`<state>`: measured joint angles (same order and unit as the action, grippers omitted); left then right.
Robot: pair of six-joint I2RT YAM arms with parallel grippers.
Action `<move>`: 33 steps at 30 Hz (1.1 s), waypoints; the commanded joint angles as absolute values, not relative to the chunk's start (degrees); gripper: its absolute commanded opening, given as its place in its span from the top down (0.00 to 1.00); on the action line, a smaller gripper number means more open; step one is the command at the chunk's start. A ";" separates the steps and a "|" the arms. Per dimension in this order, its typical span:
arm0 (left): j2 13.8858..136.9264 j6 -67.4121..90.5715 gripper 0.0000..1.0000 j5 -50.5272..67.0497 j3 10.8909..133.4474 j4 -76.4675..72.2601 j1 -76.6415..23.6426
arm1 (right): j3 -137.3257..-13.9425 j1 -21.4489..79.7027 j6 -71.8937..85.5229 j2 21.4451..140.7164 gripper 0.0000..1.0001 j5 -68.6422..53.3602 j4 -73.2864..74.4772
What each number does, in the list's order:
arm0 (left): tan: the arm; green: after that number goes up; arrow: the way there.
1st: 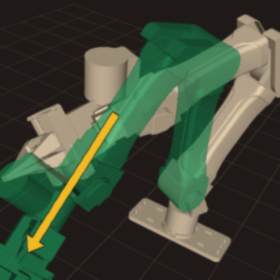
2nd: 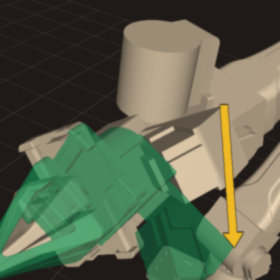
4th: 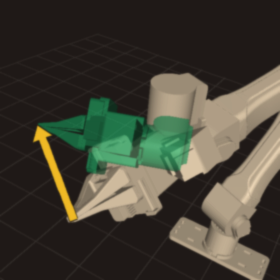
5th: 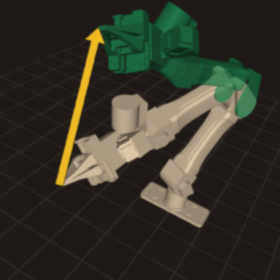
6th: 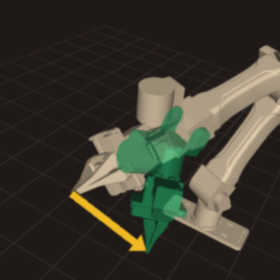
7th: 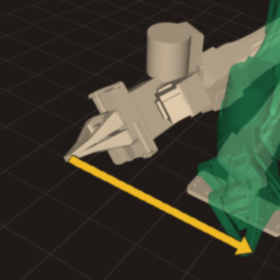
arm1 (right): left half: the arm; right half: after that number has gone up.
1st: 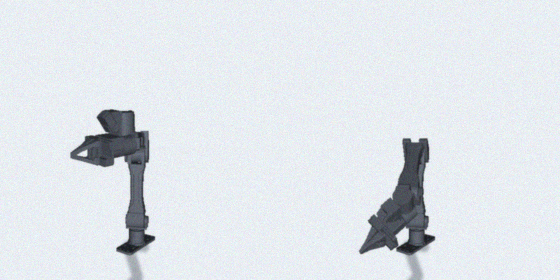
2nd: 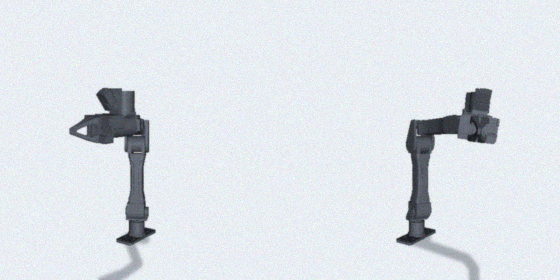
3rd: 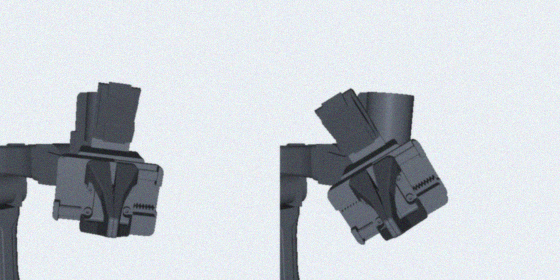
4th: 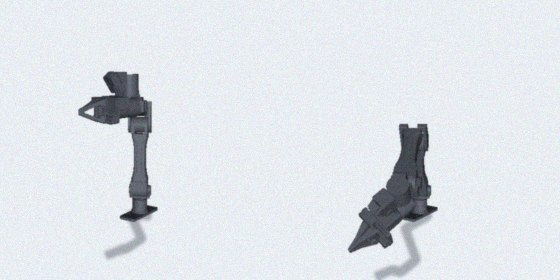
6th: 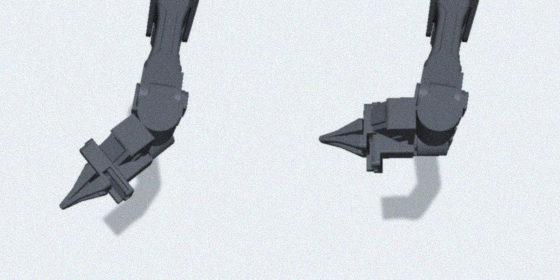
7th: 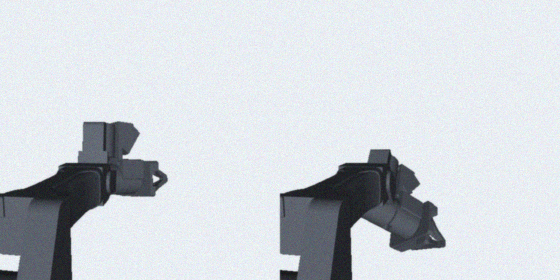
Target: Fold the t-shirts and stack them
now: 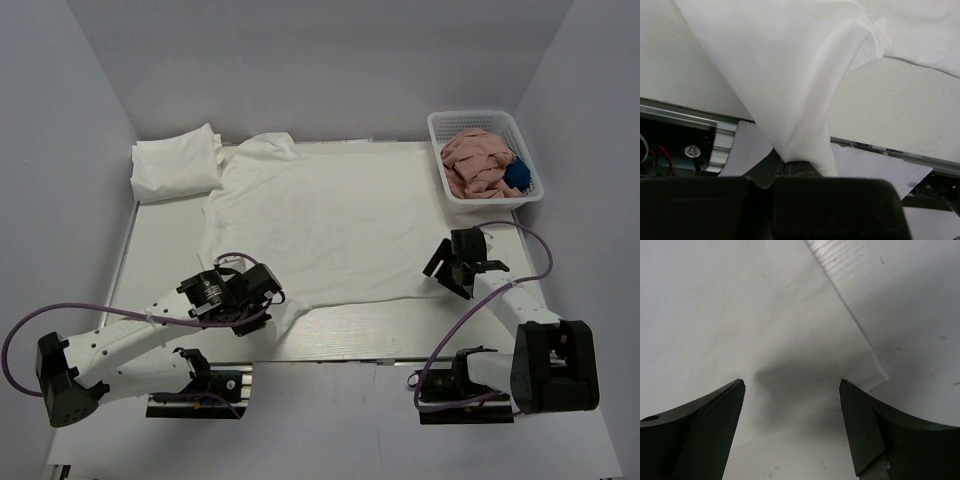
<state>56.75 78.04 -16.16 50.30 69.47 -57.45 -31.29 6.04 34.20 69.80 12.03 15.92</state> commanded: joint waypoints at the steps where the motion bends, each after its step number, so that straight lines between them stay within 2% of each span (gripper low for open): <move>1: 57.65 78.49 1.00 -19.06 51.94 68.82 -56.61 | -33.14 5.54 33.13 65.67 0.18 13.44 21.08; 8: 60.38 77.35 1.00 -20.82 53.26 69.53 -56.60 | -28.93 3.87 34.01 64.07 0.18 12.75 20.58; 11: 62.48 76.82 1.00 -20.83 53.88 69.52 -56.60 | -28.21 3.60 34.10 65.91 0.22 10.64 18.03; 13: 63.36 76.82 1.00 -22.14 54.40 69.52 -56.60 | -28.39 3.60 33.67 67.40 0.30 10.55 17.41; 18: 66.26 76.29 1.00 -24.34 55.63 68.12 -55.99 | -29.00 3.51 33.40 69.87 0.64 9.76 15.21; 19: 66.79 76.29 1.00 -25.39 56.16 68.12 -55.99 | -29.00 3.43 33.31 69.87 0.80 9.32 14.68; 22: 68.64 76.29 1.00 -27.76 59.23 68.12 -54.41 | -29.88 3.60 32.78 69.35 1.00 7.83 14.68; 27: 70.48 74.71 1.00 -30.41 63.10 66.01 -50.02 | -32.69 3.78 31.30 67.59 1.00 6.95 15.91; 33: 81.28 68.04 1.00 -30.42 69.60 64.70 -42.55 | -38.75 3.78 31.55 69.51 1.00 0.98 15.47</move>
<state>77.73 71.77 -28.18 66.78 66.70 -45.21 -34.70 3.77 31.79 68.99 4.54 16.49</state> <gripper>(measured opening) 0.025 0.017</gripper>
